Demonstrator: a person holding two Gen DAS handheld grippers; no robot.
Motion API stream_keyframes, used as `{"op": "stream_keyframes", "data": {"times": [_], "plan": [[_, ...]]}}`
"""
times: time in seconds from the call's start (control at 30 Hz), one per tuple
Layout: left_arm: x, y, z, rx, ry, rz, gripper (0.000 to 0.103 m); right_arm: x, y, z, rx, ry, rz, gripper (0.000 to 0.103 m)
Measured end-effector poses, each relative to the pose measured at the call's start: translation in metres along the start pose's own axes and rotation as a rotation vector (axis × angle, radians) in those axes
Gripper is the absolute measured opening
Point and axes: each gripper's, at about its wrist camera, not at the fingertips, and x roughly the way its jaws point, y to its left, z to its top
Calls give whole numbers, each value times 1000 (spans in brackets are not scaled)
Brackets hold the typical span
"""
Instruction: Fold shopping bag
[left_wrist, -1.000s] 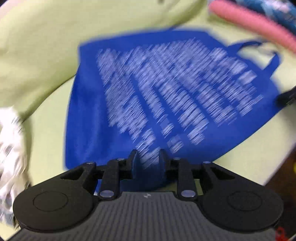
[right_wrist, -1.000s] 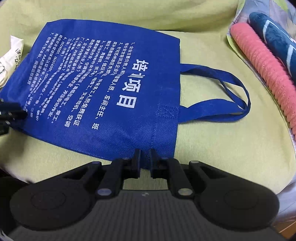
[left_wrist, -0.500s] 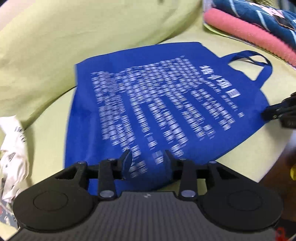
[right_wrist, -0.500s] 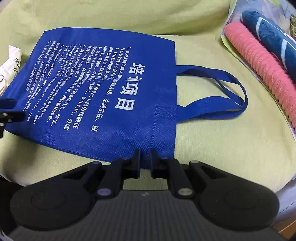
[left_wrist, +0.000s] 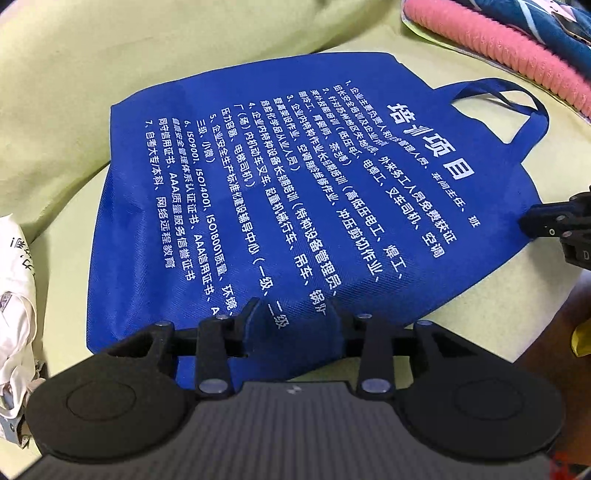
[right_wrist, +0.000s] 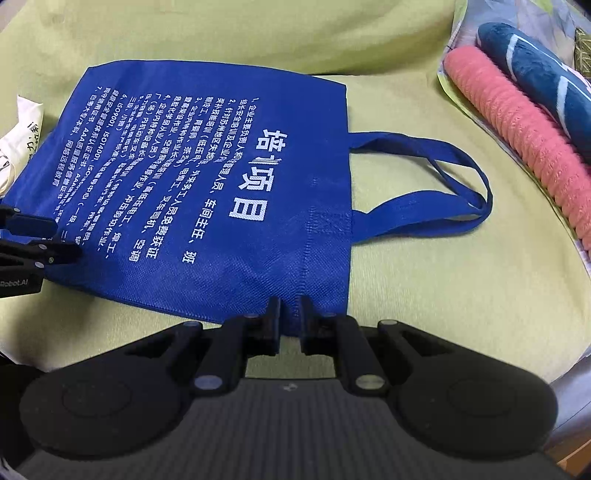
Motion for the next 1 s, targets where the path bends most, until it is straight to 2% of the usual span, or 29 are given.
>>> {"op": "stream_keyframes", "data": {"times": [0.4, 0.57, 0.63, 0.67, 0.73, 0.83, 0.97, 1.0], "plan": [[5, 20, -14, -52, -19, 5, 56, 1, 0, 0, 12, 1, -1, 9], [8, 42, -24, -129, -15, -12, 74, 0, -1, -1, 17, -7, 5, 9], [9, 51, -28, -160, -13, -19, 75, 0, -2, -2, 20, -13, 9, 9], [8, 56, -26, -166, -5, -24, 72, 0, -3, -3, 21, -18, 13, 9], [0, 65, -13, -136, 2, -38, 67, -1, -5, -5, 23, -26, 23, 9], [-21, 70, 29, 28, -89, -83, 68, -1, -9, -6, 32, -31, 44, 11], [-22, 82, 111, 220, -162, -185, 70, -1, -13, -5, 37, -30, 113, 31], [-17, 85, 134, 266, -166, -204, 70, -1, -13, -5, 30, -30, 125, 31]]}}
